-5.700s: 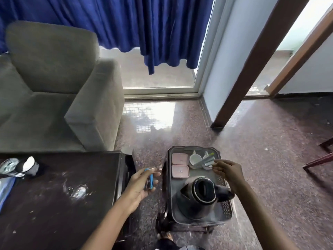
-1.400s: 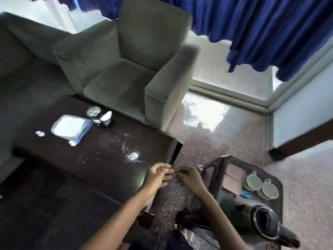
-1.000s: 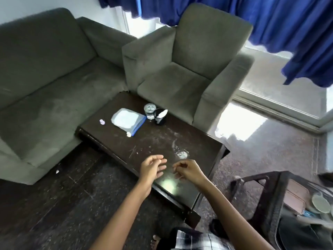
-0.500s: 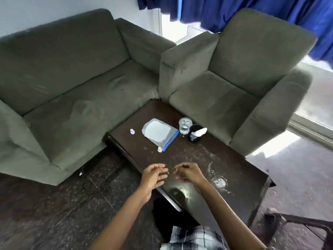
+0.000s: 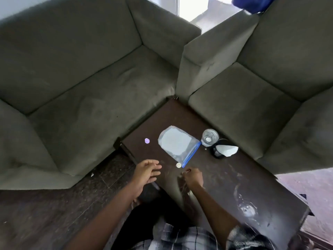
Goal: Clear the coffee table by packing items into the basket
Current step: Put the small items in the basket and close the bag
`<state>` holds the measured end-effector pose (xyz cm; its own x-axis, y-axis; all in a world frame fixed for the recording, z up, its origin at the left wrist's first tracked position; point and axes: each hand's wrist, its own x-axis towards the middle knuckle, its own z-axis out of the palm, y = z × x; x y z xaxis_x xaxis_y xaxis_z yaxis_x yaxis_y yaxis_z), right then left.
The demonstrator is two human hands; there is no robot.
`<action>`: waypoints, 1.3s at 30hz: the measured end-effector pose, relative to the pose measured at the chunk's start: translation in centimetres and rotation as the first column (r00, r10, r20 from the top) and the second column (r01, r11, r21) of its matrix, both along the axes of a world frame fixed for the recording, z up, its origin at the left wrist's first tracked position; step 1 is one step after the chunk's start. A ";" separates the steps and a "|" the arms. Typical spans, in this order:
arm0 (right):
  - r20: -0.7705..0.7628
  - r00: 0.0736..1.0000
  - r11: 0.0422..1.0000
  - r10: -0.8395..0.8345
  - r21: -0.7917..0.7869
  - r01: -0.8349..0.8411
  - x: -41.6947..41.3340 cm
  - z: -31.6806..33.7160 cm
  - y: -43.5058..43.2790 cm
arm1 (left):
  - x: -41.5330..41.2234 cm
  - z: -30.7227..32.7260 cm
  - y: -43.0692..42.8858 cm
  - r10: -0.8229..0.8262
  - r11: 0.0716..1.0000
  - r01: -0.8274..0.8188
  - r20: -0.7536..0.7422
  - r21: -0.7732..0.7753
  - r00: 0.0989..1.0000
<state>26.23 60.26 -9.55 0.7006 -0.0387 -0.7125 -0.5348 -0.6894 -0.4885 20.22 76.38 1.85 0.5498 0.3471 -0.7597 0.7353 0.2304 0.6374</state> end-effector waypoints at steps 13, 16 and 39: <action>-0.075 0.993 0.964 -0.089 -0.257 0.067 4.1 -10.2 8.2 | 5.1 -9.6 10.9 -0.205 0.979 0.205 -0.098 -0.018 0.974; -0.041 0.992 0.967 -0.121 -0.229 0.109 4.6 -9.3 11.3 | 5.7 -10.5 14.0 -0.282 0.958 0.287 -0.120 0.021 0.952; 0.061 0.912 0.886 0.406 -0.269 -0.377 9.9 -12.4 27.1 | 8.2 -13.3 29.7 -0.528 0.813 0.504 0.005 0.291 0.849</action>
<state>36.12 87.35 -21.97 0.7695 0.0923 -0.6319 -0.1480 -0.9368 -0.3170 28.38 106.13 -11.44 0.7619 0.1780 -0.6227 0.6397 -0.3569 0.6807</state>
